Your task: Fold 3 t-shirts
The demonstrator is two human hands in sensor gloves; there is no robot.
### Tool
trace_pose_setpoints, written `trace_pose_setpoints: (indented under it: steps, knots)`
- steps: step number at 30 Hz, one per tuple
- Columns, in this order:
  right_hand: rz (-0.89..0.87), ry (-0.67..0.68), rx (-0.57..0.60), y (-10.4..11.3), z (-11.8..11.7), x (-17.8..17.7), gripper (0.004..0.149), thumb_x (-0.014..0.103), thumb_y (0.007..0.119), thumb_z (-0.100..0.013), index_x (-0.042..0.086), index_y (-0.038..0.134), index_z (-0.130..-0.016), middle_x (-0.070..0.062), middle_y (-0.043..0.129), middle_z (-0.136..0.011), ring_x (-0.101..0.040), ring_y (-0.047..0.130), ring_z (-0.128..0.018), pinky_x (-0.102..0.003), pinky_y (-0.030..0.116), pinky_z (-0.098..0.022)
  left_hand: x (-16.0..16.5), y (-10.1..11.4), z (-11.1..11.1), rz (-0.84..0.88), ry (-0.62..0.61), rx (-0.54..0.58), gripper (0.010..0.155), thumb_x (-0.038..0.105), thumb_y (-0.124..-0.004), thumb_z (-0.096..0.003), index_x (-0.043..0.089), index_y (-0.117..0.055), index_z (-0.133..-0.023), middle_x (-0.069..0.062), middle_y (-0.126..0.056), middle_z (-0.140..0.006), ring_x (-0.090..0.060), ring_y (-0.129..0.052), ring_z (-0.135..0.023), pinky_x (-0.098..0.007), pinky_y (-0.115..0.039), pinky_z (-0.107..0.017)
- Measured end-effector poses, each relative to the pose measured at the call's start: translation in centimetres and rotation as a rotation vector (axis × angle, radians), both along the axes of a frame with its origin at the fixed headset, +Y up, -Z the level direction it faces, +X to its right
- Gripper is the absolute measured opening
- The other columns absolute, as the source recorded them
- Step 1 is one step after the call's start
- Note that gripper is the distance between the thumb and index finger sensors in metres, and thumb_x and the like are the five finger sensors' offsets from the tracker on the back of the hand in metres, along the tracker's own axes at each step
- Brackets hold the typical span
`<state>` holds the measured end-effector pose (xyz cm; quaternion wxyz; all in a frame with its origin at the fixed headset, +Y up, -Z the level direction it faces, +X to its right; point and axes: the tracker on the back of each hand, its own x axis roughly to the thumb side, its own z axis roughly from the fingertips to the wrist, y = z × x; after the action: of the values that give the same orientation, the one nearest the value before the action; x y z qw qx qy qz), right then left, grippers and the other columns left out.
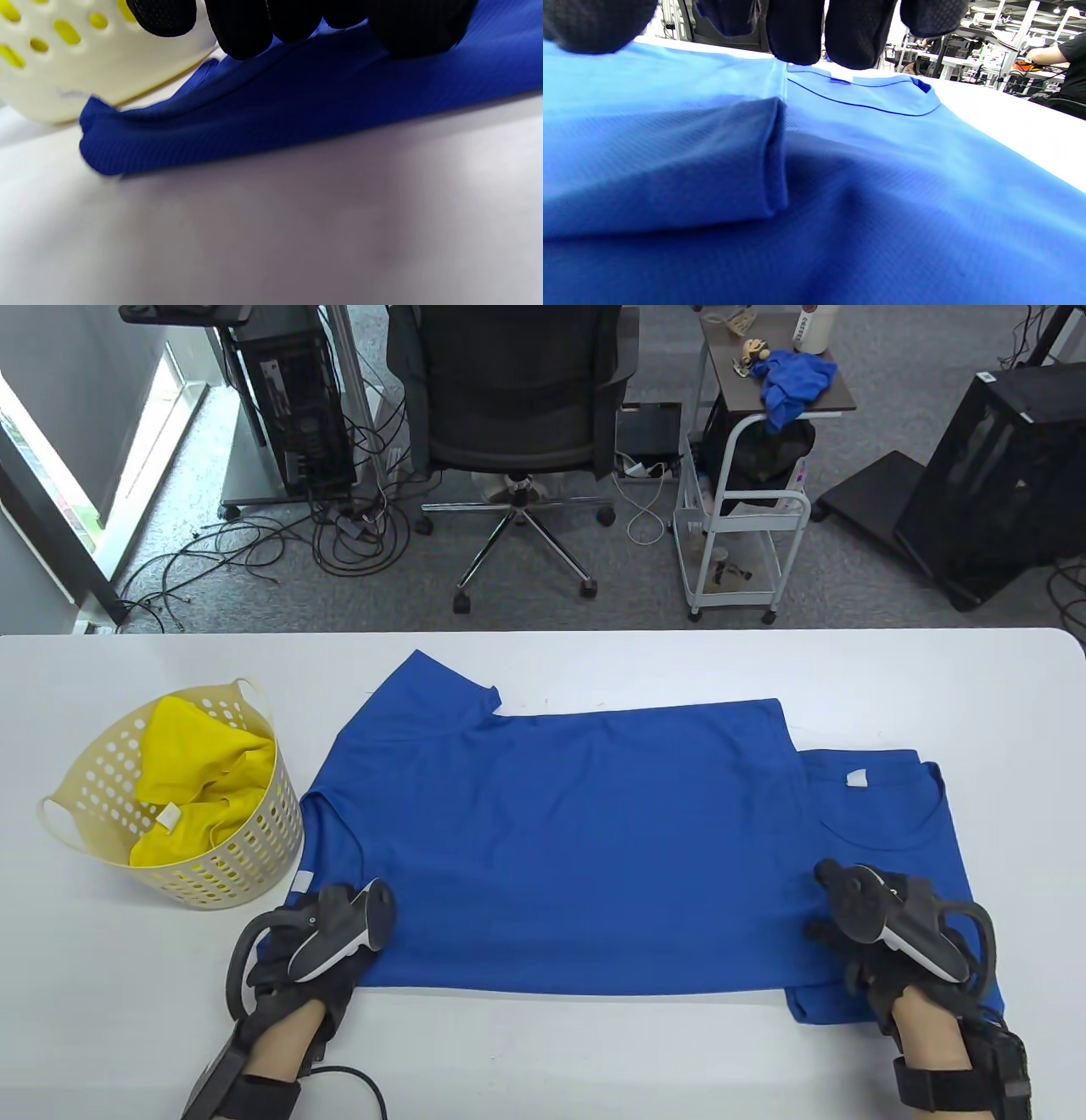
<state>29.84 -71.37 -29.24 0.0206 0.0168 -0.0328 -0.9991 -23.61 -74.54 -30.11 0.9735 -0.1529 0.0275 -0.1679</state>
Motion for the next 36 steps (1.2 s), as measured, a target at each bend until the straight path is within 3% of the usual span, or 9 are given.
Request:
trace_pose_setpoints:
  steps: [4, 7, 11, 13, 15, 22, 28, 33, 36]
  knots:
    - [-0.026, 0.006, 0.014, 0.3, 0.1, 0.1, 0.070, 0.054, 0.079, -0.036, 0.032, 0.059, -0.099, -0.007, 0.069, -0.105, -0.042, 0.072, -0.094, -0.064, 0.056, -0.069, 5.1, 2.0, 0.5, 0.011, -0.113, 0.053, 0.067, 0.056, -0.073, -0.0413, 0.043, -0.049, -0.103, 0.008, -0.059, -0.110, -0.019, -0.069, -0.100, -0.049, -0.063, -0.076]
    - [-0.040, -0.001, 0.017, 0.3, 0.1, 0.4, 0.070, 0.054, 0.079, -0.036, 0.031, 0.059, -0.099, -0.007, 0.069, -0.105, -0.042, 0.072, -0.094, -0.064, 0.056, -0.068, 11.3, 2.9, 0.7, 0.067, -0.223, 0.028, 0.065, 0.058, -0.071, -0.0412, 0.044, -0.051, -0.102, 0.009, -0.059, -0.110, -0.018, -0.069, -0.101, -0.049, -0.063, -0.076]
    - [-0.045, -0.004, 0.021, 0.2, 0.3, 0.7, 0.070, 0.054, 0.079, -0.036, 0.031, 0.059, -0.099, -0.008, 0.069, -0.104, -0.042, 0.073, -0.093, -0.064, 0.057, -0.068, 18.0, 1.8, 0.2, 0.021, -0.294, -0.039, 0.060, 0.058, -0.069, -0.0411, 0.045, -0.056, -0.099, 0.011, -0.064, -0.108, -0.017, -0.072, -0.099, -0.049, -0.063, -0.076]
    - [-0.048, -0.001, 0.025, 0.2, 0.5, 0.8, 0.070, 0.054, 0.079, -0.036, 0.031, 0.059, -0.099, -0.008, 0.069, -0.104, -0.042, 0.073, -0.093, -0.064, 0.057, -0.068, 19.3, 0.9, 0.0, -0.029, -0.297, -0.083, 0.058, 0.057, -0.064, -0.0425, 0.046, -0.056, -0.099, 0.011, -0.064, -0.107, -0.016, -0.072, -0.099, -0.049, -0.063, -0.076]
    - [-0.057, 0.000, 0.030, 0.4, 0.5, 0.9, 0.070, 0.054, 0.079, -0.036, 0.031, 0.059, -0.099, -0.008, 0.069, -0.104, -0.042, 0.072, -0.093, -0.065, 0.056, -0.068, 19.7, -0.6, -0.2, -0.067, -0.281, -0.163, 0.060, 0.057, -0.063, -0.0432, 0.043, -0.051, -0.101, 0.010, -0.061, -0.108, -0.017, -0.069, -0.099, -0.049, -0.062, -0.077]
    - [-0.054, -0.005, 0.032, 0.4, 0.4, 0.8, 0.070, 0.054, 0.079, -0.036, 0.031, 0.058, -0.099, -0.008, 0.069, -0.105, -0.042, 0.072, -0.094, -0.065, 0.056, -0.068, 19.2, -0.7, 0.6, -0.071, -0.319, -0.068, 0.062, 0.054, -0.068, -0.0424, 0.044, -0.048, -0.100, 0.011, -0.058, -0.107, -0.016, -0.067, -0.099, -0.049, -0.060, -0.078]
    - [-0.059, 0.007, 0.042, 0.5, 0.7, 0.7, 0.070, 0.054, 0.079, -0.036, 0.031, 0.059, -0.099, -0.008, 0.069, -0.104, -0.042, 0.072, -0.093, -0.065, 0.057, -0.068, 19.2, -0.7, 1.2, -0.034, -0.372, 0.004, 0.041, 0.051, -0.070, -0.0423, 0.044, -0.066, -0.083, 0.011, -0.063, -0.104, -0.016, -0.072, -0.096, -0.049, -0.062, -0.076]
    - [-0.080, 0.019, 0.017, 0.4, 0.7, 0.7, 0.070, 0.053, 0.079, -0.036, 0.030, 0.059, -0.099, -0.009, 0.068, -0.105, -0.043, 0.072, -0.093, -0.065, 0.056, -0.068, 19.3, -0.5, 1.2, -0.027, -0.390, -0.002, 0.042, 0.050, -0.071, -0.0432, 0.043, -0.070, -0.085, 0.010, -0.066, -0.104, -0.017, -0.073, -0.097, -0.050, -0.063, -0.076]
    - [-0.081, 0.012, 0.016, 0.4, 0.7, 0.8, 0.069, 0.053, 0.079, -0.036, 0.030, 0.059, -0.099, -0.009, 0.068, -0.105, -0.043, 0.072, -0.093, -0.065, 0.056, -0.068, 19.3, -0.2, 1.4, -0.017, -0.370, -0.099, 0.056, 0.058, -0.067, -0.0410, 0.039, -0.066, -0.093, 0.007, -0.062, -0.109, -0.019, -0.071, -0.099, -0.052, -0.062, -0.077]
